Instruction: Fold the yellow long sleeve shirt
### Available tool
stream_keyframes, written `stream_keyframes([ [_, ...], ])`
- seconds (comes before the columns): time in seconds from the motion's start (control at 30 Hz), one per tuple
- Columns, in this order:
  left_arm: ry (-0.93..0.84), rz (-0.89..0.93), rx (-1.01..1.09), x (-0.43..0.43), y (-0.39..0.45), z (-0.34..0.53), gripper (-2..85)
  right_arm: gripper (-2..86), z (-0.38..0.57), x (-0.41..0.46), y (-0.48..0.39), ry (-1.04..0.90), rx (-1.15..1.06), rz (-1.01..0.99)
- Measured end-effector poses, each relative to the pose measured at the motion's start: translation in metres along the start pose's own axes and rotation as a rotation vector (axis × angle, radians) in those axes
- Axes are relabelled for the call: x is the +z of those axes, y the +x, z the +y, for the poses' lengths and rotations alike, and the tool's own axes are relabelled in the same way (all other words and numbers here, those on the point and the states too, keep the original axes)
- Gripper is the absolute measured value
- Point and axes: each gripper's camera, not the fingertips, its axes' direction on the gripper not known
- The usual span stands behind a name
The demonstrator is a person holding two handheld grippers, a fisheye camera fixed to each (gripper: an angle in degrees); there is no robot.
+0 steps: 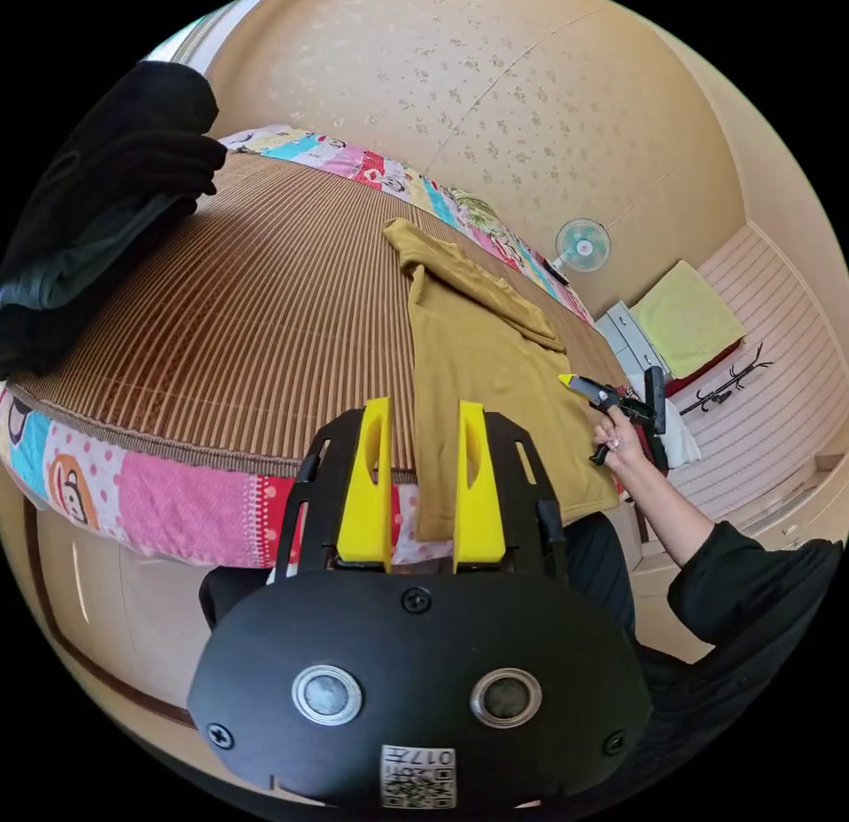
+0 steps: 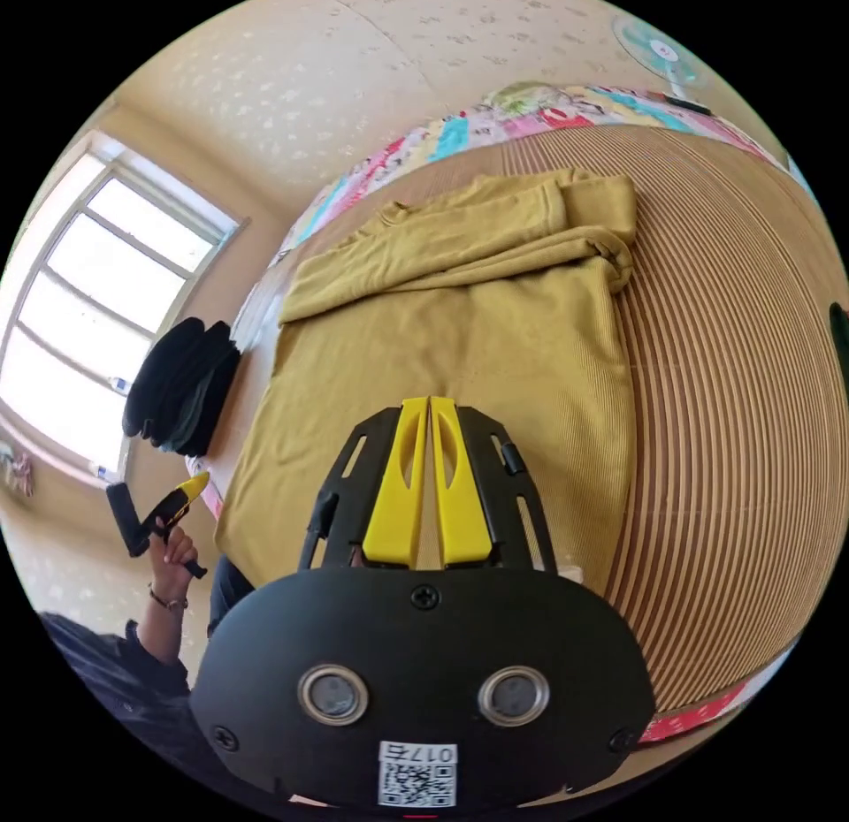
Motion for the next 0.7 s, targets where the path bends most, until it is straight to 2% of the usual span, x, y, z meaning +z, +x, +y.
stream_keyframes([
  [0.07,-0.061,0.073,0.019,-0.016,-0.012,0.005,11.3,1.2,0.014,-0.048,-0.019,0.054,-0.087,-0.041],
  [0.17,-0.185,0.100,0.048,-0.015,-0.016,0.011,11.6,2.4,0.054,-0.130,-0.024,0.130,-0.078,-0.036],
  [0.33,-0.225,0.059,-0.009,-0.021,-0.028,0.015,8.7,5.2,0.119,-0.234,0.026,0.155,0.130,-0.059],
  [0.47,-0.187,0.255,-0.097,-0.045,-0.055,0.014,4.8,7.8,0.148,-0.270,0.064,0.168,0.261,-0.099],
  [0.53,-0.164,0.321,-0.136,-0.060,-0.066,0.016,4.7,9.3,0.153,-0.278,0.081,0.140,0.315,-0.188],
  [0.7,-0.143,0.413,-0.186,-0.098,-0.082,0.011,4.7,9.5,0.135,-0.274,0.091,0.082,0.361,-0.358],
])
